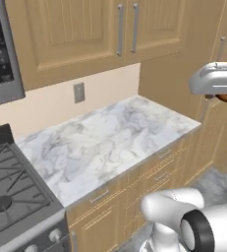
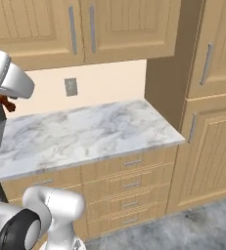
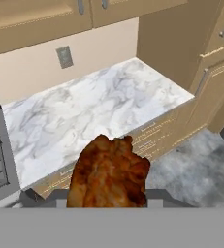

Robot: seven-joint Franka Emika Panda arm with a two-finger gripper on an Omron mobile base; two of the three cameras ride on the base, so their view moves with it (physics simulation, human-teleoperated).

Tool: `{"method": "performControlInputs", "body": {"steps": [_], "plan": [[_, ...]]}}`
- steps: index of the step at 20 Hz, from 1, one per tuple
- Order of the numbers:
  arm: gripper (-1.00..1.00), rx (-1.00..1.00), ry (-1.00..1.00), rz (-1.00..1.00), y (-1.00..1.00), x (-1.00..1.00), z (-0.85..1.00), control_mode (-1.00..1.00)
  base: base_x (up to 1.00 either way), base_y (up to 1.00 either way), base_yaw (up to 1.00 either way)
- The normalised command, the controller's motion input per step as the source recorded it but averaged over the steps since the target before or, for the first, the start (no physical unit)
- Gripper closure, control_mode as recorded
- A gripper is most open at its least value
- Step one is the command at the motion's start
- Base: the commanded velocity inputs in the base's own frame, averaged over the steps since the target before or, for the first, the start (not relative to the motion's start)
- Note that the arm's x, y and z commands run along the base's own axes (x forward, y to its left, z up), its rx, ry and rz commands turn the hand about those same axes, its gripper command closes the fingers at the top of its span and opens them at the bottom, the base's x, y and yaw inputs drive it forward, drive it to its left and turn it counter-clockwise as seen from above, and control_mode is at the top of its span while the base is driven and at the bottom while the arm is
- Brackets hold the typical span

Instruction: Transport the chicken drumstick from the fridge to the microwave and turn on the microwave.

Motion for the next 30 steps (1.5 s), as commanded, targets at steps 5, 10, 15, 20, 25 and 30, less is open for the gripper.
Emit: {"method": "performControlInputs", "body": {"steps": [5,10,15,20,25,30], "plan": [[1.0,0.0,0.0,0.0,0.0,0.0,0.0,1.0,-0.63,0.36,0.31],[1.0,0.0,0.0,0.0,0.0,0.0,0.0,1.0,-0.33,0.43,0.26],[1.0,0.0,0.0,0.0,0.0,0.0,0.0,1.0,-0.02,0.59,0.13],[1.0,0.0,0.0,0.0,0.0,0.0,0.0,1.0,0.0,0.67,0.1],[1.0,0.0,0.0,0.0,0.0,0.0,0.0,1.0,-0.03,0.7,0.11],[1.0,0.0,0.0,0.0,0.0,0.0,0.0,1.0,0.0,0.65,0.15]]}}
